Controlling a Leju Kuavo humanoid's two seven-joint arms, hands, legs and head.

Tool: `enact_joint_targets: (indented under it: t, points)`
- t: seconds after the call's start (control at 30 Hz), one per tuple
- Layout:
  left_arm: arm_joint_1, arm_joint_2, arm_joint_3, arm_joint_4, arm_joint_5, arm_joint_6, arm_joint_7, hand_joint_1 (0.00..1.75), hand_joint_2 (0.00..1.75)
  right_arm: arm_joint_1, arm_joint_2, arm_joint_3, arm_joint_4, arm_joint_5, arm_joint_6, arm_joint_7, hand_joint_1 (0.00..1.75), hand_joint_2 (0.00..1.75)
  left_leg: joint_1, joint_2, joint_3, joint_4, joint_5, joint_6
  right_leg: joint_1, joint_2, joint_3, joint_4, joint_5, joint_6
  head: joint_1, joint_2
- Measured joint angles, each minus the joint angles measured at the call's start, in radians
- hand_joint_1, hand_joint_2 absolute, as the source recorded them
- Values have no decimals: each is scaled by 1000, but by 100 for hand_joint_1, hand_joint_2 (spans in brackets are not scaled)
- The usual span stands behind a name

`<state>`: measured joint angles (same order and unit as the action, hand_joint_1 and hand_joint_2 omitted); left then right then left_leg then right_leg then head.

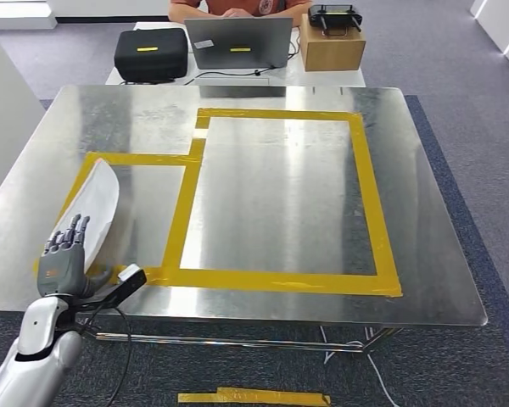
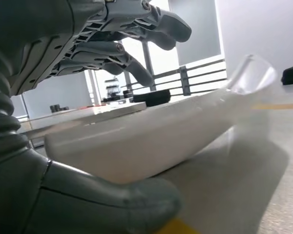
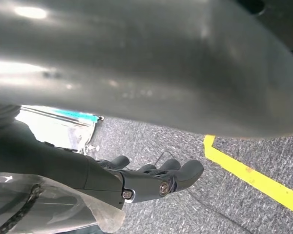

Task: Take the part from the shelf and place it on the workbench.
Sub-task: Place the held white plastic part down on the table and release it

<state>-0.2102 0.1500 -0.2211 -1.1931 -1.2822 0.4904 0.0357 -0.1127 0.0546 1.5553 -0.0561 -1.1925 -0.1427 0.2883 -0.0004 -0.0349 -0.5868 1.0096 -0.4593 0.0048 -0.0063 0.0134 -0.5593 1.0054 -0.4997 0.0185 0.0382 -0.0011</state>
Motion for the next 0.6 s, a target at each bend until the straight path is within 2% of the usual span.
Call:
enact_joint_targets:
  t: [0.23,0.6]
  points:
    - [32,2,-2,-74,6,52,-47,0,0,1,0,0,0,0,1,-3,0,0,0,0,0,0,0,0,0,0,0,0,0,0,0,0]
    - [73,8,-6,-211,6,89,-74,0,0,1,0,0,0,-1,0,-6,0,0,0,0,0,0,0,0,0,0,0,0,0,0,0,0]
